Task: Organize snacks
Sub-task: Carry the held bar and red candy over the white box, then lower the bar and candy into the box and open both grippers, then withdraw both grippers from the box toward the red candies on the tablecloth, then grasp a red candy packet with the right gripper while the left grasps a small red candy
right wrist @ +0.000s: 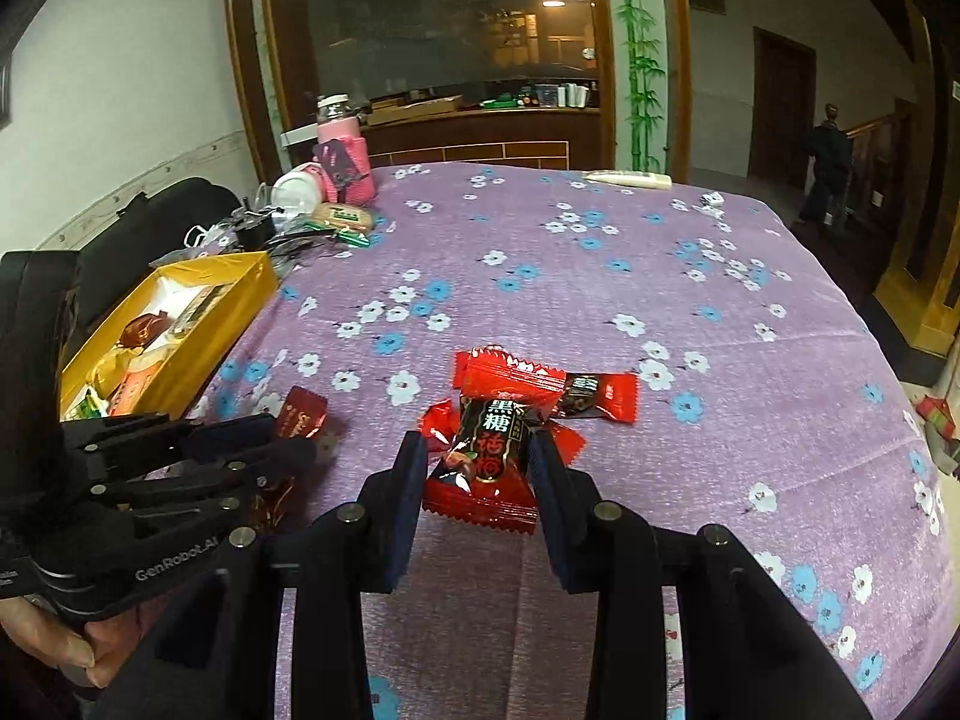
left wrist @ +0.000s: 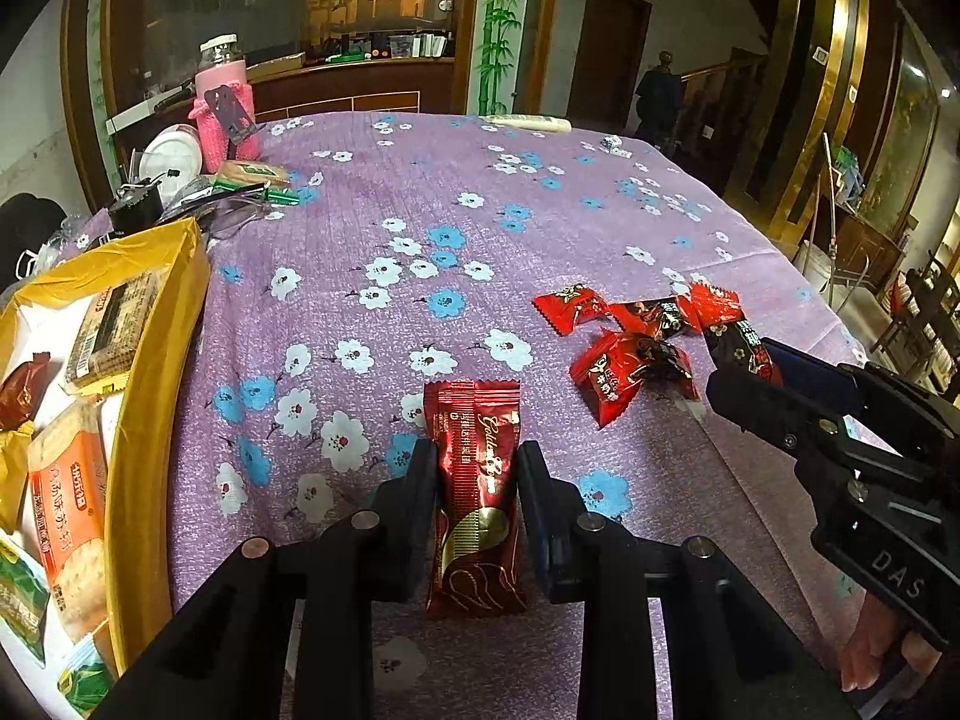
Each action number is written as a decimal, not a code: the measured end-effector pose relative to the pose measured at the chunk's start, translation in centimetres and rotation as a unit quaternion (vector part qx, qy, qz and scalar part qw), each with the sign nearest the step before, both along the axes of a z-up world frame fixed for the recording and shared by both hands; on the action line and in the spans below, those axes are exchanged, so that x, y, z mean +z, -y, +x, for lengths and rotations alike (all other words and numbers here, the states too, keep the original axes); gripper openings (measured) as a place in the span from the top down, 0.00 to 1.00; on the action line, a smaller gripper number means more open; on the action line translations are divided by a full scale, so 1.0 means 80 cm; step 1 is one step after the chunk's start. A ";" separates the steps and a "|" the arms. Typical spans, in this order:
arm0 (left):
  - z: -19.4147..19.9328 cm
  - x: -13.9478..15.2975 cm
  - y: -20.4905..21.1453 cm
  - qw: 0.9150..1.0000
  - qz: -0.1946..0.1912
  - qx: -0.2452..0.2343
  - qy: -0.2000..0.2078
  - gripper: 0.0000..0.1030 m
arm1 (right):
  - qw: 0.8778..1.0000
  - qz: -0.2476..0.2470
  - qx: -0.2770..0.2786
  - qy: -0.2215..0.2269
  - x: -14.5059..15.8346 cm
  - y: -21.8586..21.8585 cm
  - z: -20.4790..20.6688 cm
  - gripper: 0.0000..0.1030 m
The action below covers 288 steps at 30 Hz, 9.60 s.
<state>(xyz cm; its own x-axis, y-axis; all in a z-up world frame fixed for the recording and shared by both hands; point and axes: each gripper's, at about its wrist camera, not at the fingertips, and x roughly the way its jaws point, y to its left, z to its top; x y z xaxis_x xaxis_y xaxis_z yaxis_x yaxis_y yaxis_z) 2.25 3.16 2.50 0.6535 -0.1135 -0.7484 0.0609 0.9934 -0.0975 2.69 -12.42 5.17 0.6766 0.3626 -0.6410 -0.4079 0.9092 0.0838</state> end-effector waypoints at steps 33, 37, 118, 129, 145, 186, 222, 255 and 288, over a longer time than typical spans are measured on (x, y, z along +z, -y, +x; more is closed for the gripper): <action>-0.015 0.016 0.013 0.997 0.058 0.013 0.054 0.73 | 1.000 -0.018 0.017 0.019 -0.004 -0.011 0.000 0.67; -0.020 0.023 0.013 0.996 0.054 0.015 0.066 0.73 | 1.000 -0.015 0.014 0.022 -0.003 -0.009 0.000 0.67; -0.111 0.064 -0.207 0.988 -0.035 0.133 0.069 0.74 | 0.990 0.050 0.130 -0.024 0.021 -0.130 -0.110 0.67; -0.136 0.043 -0.264 0.979 -0.029 0.190 0.059 0.74 | 0.984 0.050 0.171 -0.032 0.034 -0.172 -0.113 0.67; -0.142 0.016 -0.280 0.979 -0.021 0.196 0.045 0.74 | 0.969 0.037 0.234 -0.071 0.019 -0.278 -0.101 0.66; -0.133 -0.002 -0.291 0.975 -0.002 0.220 0.026 0.49 | 0.966 0.063 0.243 -0.067 0.011 -0.259 -0.117 0.50; -0.100 0.042 -0.016 0.998 0.049 -0.036 -0.013 0.23 | 0.978 0.097 0.007 -0.183 -0.017 0.032 0.114 0.58; 0.031 0.019 0.001 0.995 -0.018 0.030 -0.089 0.20 | 0.989 -0.006 0.052 -0.141 -0.043 0.004 0.082 0.73; 0.062 -0.021 0.020 0.999 0.045 0.009 -0.019 0.71 | 0.991 -0.086 0.052 -0.085 -0.044 -0.021 0.063 0.73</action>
